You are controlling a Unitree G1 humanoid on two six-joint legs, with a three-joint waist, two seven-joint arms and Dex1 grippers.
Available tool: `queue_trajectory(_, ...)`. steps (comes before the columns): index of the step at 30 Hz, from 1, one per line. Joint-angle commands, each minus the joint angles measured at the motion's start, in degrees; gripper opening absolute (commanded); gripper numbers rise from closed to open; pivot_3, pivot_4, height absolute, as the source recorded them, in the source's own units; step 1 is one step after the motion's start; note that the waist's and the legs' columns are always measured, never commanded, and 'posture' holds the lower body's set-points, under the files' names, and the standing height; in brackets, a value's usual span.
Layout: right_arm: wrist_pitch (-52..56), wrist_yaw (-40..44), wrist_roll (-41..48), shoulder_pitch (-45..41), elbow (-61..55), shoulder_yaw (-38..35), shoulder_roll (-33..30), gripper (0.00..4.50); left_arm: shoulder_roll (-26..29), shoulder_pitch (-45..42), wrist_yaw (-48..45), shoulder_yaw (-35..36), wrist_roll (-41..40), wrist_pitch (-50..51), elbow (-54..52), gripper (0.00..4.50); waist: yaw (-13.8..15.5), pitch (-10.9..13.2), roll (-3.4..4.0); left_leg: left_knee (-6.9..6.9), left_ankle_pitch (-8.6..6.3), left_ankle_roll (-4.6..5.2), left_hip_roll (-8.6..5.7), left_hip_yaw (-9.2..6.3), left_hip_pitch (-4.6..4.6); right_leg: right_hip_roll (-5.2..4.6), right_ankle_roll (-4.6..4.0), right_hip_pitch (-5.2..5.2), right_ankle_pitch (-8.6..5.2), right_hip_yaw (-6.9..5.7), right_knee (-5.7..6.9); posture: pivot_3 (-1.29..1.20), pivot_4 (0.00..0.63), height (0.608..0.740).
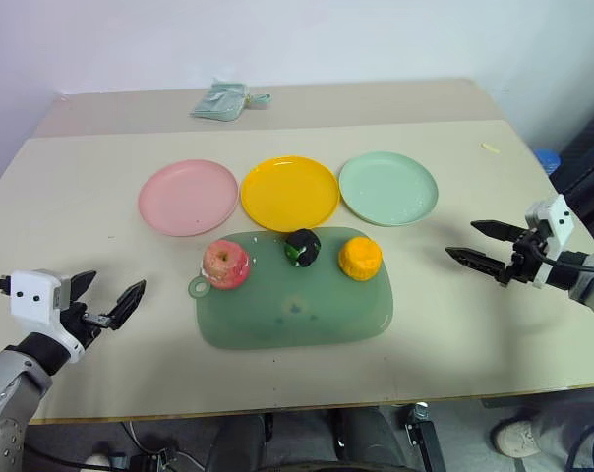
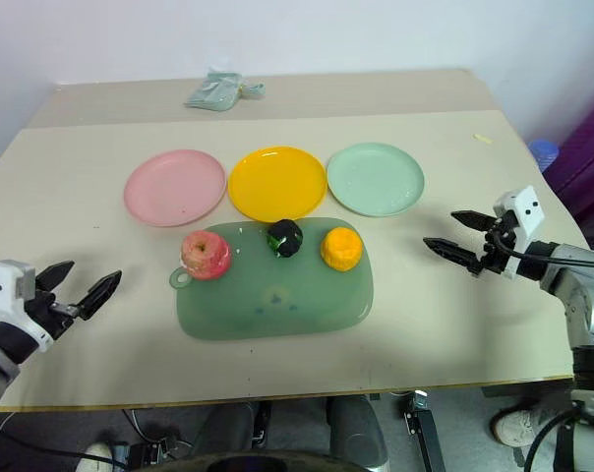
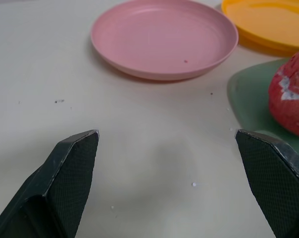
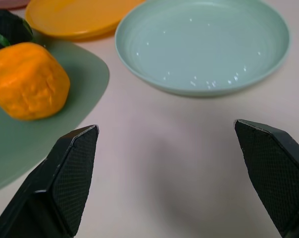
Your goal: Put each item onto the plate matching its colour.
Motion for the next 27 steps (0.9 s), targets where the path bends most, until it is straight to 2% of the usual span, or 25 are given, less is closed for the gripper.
queue_trajectory(1, -1.3, 0.0, -0.5, -1.2, -0.3, 0.4, 0.9, 4.46, 0.4, 0.0, 0.7, 2.5, -1.2, 0.2, -2.5, 4.5, 0.0, 0.0, 0.0, 0.0, 0.0, 0.0, 0.0, 0.0, 0.0, 0.0, 0.0, 0.0, 0.0, 0.0, 0.0, 0.0, 0.15, 0.74)
queue_trajectory(8, -2.7, -2.1, -2.0, -2.7, 0.3, 1.3, 3.7, 4.46, -0.1, 1.2, 1.9, 3.4, -1.6, 0.3, -4.3, 4.5, 0.0, 0.0, 0.0, 0.03, 0.0, 0.0, -0.01, 0.01, 0.0, -0.02, 0.01, 0.0, 0.0, 0.0, 0.03, 0.0, 0.15, 0.74)
queue_trajectory(15, -5.6, -7.3, -3.4, -4.0, 0.0, 0.1, 6.8, 4.46, -1.1, -3.8, 6.3, 1.9, -1.0, 0.4, -3.3, 4.5, 0.2, 0.0, 0.0, 0.07, 0.01, -0.01, -0.01, -0.01, 0.01, 0.01, 0.0, -0.01, 0.0, 0.0, 0.15, 0.0, 0.15, 0.74)
queue_trajectory(19, -2.1, -8.4, -0.7, 0.2, -6.6, -1.9, 6.8, 4.46, -0.6, -8.3, 5.6, -0.9, -1.2, 0.7, -1.0, 4.5, 0.3, 0.0, 0.0, 0.1, 0.01, -0.01, -0.06, -0.03, 0.01, -0.01, 0.01, -0.01, 0.0, 0.0, 0.19, 0.0, 0.15, 0.74)
queue_trajectory(27, 5.3, -9.1, 5.3, 7.7, -22.1, -5.2, 5.7, 4.46, 2.9, -20.6, -0.1, -4.4, -8.3, 4.7, 3.5, 4.5, 0.0, 0.0, 0.01, 0.15, 0.01, -0.01, -0.03, -0.06, 0.02, 0.09, 0.01, -0.01, 0.0, 0.0, 0.28, 0.0, 0.15, 0.74)
